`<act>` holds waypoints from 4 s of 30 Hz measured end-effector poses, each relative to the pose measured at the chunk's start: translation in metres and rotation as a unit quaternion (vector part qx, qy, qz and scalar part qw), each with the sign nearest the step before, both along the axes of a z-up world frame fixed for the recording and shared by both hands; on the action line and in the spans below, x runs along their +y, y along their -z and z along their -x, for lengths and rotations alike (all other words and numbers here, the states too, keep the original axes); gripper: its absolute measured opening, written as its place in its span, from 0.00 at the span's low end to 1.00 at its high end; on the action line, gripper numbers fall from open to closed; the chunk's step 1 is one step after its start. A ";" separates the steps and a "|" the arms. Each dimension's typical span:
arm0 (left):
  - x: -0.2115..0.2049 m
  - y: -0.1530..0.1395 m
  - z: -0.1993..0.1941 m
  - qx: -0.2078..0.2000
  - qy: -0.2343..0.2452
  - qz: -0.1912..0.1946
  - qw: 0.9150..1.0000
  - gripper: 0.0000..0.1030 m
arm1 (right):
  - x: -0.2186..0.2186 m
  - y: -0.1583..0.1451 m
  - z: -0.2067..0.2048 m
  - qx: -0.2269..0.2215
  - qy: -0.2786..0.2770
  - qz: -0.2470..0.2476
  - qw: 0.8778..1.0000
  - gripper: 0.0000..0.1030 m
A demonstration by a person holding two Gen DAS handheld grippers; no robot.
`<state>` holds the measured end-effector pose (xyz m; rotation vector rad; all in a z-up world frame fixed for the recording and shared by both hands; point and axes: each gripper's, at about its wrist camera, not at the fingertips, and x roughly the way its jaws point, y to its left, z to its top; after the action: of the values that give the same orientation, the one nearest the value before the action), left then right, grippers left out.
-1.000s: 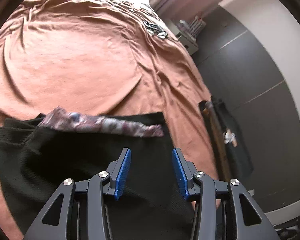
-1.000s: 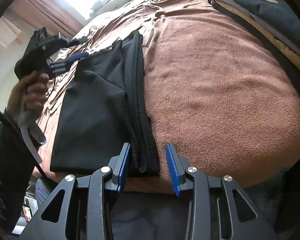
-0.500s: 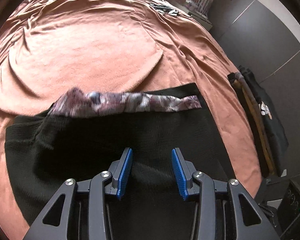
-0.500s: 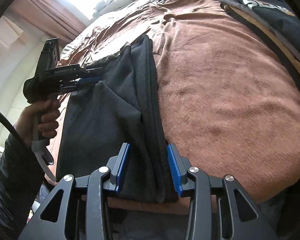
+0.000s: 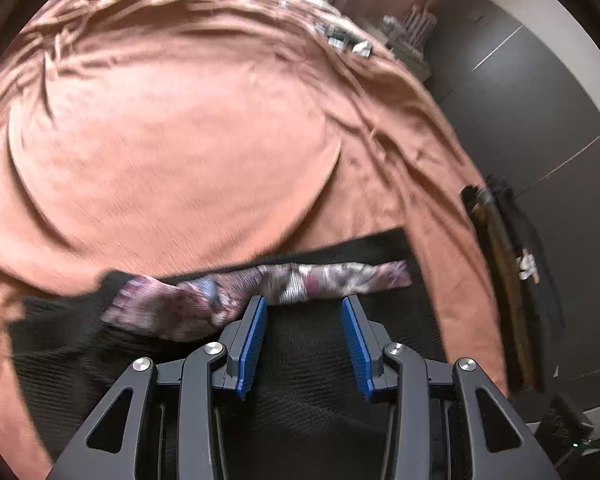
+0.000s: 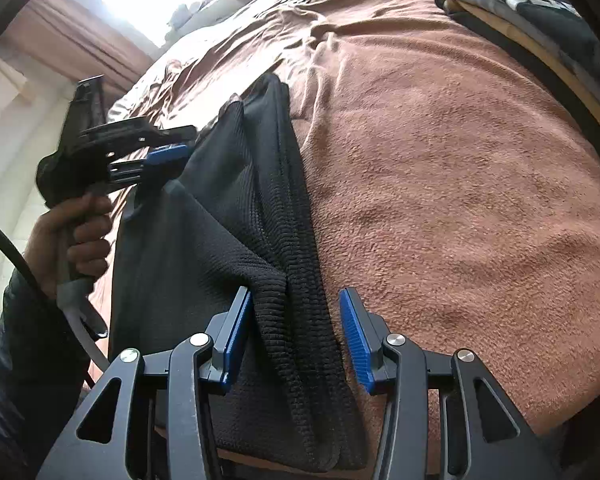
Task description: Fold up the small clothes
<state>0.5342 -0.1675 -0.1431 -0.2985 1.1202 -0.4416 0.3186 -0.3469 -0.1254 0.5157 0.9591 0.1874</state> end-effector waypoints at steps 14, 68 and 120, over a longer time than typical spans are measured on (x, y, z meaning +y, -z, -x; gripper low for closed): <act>0.056 -0.020 0.016 -0.014 0.007 -0.067 0.998 0.31 | 0.005 -0.015 -0.006 -0.023 -0.007 -0.003 1.000 0.41; 0.121 0.006 0.188 0.042 -0.069 -0.020 0.996 0.40 | -0.017 -0.006 0.062 0.006 -0.005 -0.018 1.000 0.34; 0.150 0.009 0.286 0.068 -0.084 0.073 0.992 0.09 | 0.015 0.006 0.090 0.006 -0.042 -0.094 0.995 0.12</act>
<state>0.2480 -0.0170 -0.1525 -0.5526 1.1866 -0.3583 0.2283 -0.3321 -0.1313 0.6506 0.9810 0.3532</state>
